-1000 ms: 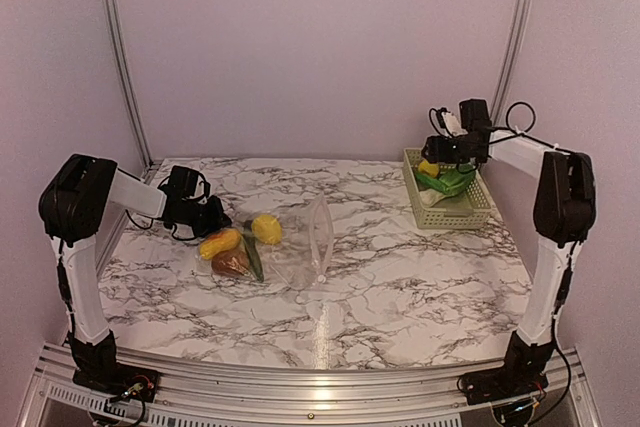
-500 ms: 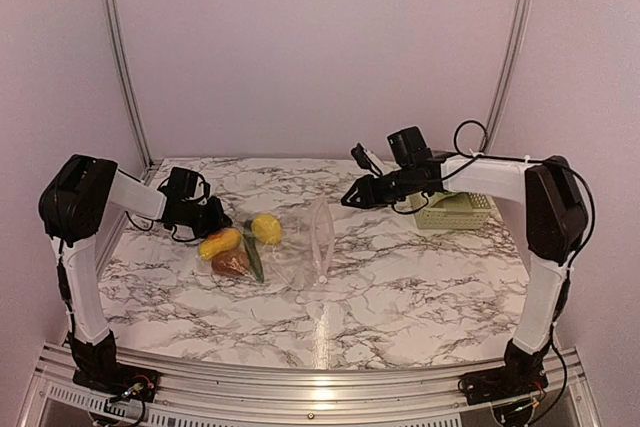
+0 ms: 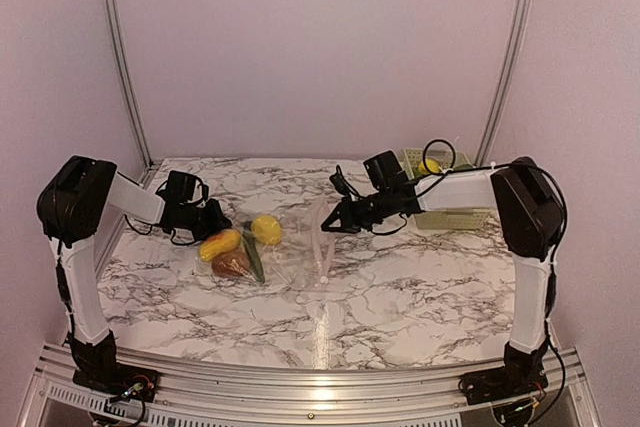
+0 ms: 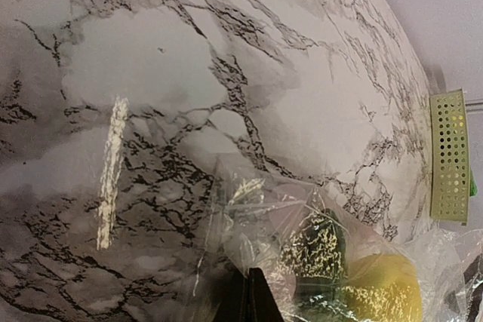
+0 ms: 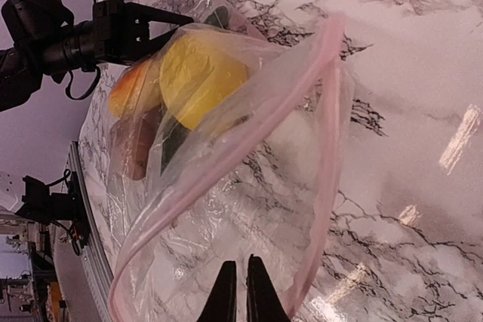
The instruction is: Open the zip-top bag and remove the fake food
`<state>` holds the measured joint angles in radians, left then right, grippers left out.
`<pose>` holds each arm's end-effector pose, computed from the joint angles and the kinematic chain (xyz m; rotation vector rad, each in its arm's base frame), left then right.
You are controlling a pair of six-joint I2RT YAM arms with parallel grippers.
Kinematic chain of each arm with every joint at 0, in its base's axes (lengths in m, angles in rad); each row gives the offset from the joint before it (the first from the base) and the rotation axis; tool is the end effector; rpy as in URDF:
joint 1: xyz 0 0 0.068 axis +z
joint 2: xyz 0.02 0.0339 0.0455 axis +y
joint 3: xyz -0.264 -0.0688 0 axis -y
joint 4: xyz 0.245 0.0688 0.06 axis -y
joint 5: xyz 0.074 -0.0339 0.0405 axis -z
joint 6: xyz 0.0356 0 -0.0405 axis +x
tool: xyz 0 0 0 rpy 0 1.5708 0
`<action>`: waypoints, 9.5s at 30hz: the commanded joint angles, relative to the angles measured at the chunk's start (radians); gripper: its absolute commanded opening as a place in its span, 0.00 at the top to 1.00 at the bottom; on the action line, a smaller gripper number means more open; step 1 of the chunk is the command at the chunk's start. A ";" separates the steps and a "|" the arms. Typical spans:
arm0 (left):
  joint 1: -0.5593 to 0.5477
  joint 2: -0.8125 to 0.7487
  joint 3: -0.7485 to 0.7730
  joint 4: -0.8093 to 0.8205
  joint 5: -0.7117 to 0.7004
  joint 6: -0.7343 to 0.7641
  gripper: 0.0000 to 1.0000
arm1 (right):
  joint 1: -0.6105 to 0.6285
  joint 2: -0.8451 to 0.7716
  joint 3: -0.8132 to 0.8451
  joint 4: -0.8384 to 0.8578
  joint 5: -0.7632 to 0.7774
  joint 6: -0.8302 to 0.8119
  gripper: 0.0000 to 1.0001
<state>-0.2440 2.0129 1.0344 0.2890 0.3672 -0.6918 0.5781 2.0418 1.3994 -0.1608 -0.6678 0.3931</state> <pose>0.3872 -0.1096 0.1141 -0.3226 2.3478 -0.8934 0.3587 0.2604 0.1766 -0.5768 2.4448 1.2321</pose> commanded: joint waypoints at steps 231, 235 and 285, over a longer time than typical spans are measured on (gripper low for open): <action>-0.071 -0.098 -0.152 0.263 -0.083 -0.251 1.00 | 0.251 0.036 -0.044 -0.429 0.330 -0.428 0.52; -0.072 -0.096 -0.152 0.262 -0.072 -0.244 1.00 | 0.270 0.070 -0.037 -0.415 0.337 -0.398 0.55; -0.012 -0.033 0.000 0.047 -0.058 -0.062 1.00 | 0.115 -0.286 0.067 -0.700 0.573 -0.415 0.99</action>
<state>-0.2863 1.9583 1.0176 0.3687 0.3771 -0.7723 0.7399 1.8317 1.5154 -0.7982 -0.0368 -0.0452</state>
